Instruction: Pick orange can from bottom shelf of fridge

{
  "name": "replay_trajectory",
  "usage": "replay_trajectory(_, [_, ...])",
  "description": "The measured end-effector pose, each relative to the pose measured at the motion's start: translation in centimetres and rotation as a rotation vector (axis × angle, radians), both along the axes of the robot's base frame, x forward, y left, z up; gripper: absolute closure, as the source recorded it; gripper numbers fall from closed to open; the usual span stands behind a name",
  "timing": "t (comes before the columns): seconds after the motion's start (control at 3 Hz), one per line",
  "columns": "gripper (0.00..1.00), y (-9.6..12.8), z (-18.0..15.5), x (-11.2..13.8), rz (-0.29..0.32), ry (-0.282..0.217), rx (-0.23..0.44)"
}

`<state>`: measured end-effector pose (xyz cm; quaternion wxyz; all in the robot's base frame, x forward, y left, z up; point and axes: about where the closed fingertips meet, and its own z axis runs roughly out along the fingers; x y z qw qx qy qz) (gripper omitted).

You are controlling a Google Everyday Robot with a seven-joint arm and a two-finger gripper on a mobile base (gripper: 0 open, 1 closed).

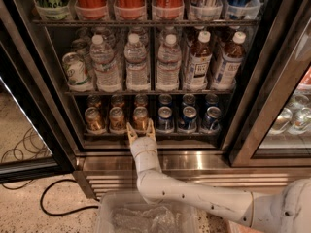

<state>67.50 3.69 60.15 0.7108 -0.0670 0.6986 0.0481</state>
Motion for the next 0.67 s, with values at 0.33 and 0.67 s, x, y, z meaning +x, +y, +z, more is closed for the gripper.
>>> replay_trajectory(0.33, [0.33,-0.8,-0.5,0.8,-0.029,0.008,-0.001])
replay_trajectory(0.67, [0.33,-1.2,-0.6,1.8,-0.051,0.003,0.003])
